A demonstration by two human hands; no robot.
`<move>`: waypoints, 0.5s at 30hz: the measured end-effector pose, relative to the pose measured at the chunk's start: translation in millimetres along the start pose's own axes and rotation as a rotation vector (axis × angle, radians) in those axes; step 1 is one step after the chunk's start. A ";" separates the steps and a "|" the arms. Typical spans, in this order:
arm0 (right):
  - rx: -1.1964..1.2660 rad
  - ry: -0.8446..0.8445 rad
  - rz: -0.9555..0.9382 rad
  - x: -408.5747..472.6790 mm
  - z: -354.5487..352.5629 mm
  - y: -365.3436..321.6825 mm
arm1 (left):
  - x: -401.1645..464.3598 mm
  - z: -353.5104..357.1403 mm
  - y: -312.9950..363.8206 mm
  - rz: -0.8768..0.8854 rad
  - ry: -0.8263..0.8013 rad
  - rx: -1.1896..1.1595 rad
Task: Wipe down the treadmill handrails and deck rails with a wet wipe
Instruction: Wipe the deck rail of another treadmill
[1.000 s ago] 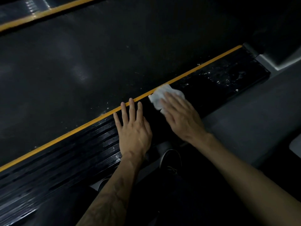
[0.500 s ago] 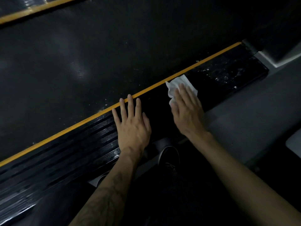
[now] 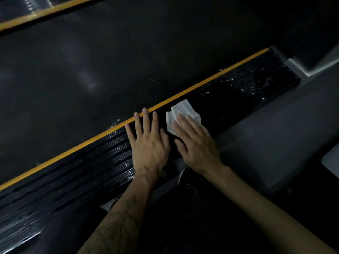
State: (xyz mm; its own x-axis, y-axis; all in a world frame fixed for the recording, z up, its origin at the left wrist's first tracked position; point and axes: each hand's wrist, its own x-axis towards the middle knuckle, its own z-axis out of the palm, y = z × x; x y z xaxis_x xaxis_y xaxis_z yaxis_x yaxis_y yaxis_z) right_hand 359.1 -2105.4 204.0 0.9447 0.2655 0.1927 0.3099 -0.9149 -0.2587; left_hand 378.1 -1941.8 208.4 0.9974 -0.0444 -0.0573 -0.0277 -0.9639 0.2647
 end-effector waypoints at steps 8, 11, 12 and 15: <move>-0.040 0.072 0.228 6.6 -6.1 15.6 | 0.8 2.4 0.0 -0.001 0.019 0.014; -0.038 0.022 -0.032 -10.2 1.1 9.6 | 0.9 2.7 -0.2 0.003 0.010 0.012; -0.056 0.034 -0.070 -10.2 -1.6 20.4 | 0.9 2.9 0.0 0.000 0.011 0.011; -0.069 0.098 0.115 0.8 -15.9 47.2 | 1.5 2.8 0.6 -0.003 0.014 0.021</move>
State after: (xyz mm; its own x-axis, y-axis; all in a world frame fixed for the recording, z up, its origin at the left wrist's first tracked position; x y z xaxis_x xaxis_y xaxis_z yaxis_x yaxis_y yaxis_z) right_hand 372.7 -2153.2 207.0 0.9573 0.1303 0.2583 0.1895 -0.9570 -0.2196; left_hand 379.3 -1943.2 205.7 0.9983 -0.0382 -0.0444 -0.0262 -0.9692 0.2448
